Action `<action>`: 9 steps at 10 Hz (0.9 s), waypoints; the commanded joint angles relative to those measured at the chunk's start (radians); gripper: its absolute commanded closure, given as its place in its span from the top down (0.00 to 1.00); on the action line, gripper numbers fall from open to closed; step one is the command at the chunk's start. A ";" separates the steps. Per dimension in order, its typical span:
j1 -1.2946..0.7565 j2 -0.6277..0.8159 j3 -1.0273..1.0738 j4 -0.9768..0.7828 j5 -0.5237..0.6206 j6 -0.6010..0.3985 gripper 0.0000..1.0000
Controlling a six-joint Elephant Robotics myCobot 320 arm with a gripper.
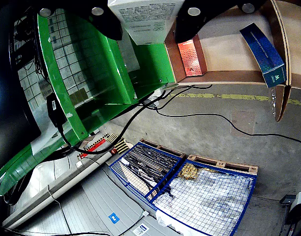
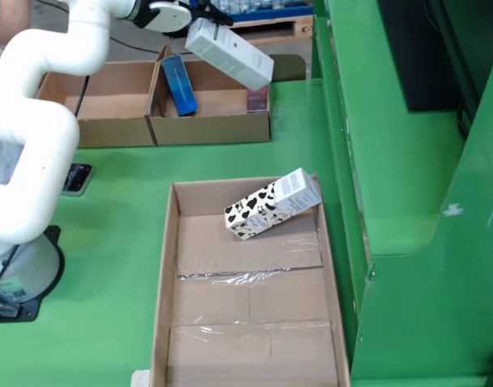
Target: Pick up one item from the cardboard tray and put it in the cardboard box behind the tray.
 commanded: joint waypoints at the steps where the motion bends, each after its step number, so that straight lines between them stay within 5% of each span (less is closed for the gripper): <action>1: 0.007 0.035 0.031 0.014 -0.049 -0.010 0.00; 2: 0.007 0.035 0.031 0.014 -0.049 -0.011 0.00; 9: 0.007 0.035 0.031 0.014 -0.049 -0.011 0.70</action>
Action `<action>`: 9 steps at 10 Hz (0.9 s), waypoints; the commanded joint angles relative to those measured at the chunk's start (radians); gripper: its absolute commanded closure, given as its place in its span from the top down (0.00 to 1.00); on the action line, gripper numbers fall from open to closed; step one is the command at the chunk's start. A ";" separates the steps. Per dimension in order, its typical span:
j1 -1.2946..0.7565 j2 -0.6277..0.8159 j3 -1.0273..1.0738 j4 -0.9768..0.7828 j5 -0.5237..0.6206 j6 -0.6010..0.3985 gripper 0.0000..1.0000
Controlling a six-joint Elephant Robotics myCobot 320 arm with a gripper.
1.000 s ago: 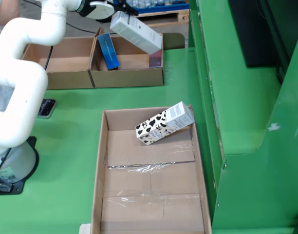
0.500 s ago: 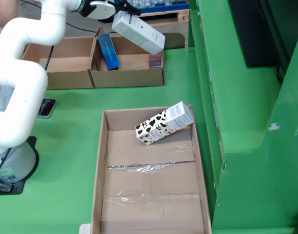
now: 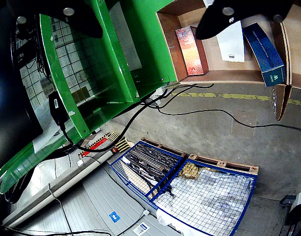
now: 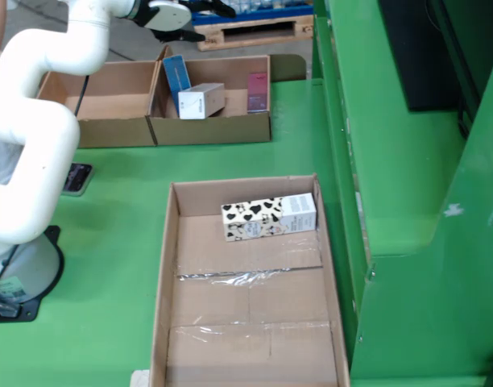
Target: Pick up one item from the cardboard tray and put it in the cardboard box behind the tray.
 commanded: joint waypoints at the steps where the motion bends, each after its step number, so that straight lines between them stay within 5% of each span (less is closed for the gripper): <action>1: 0.006 0.035 0.029 0.011 -0.011 -0.001 0.80; 3: 0.006 0.035 0.029 0.011 -0.011 -0.001 1.00; 9: 0.006 0.035 0.029 0.011 -0.011 -0.001 1.00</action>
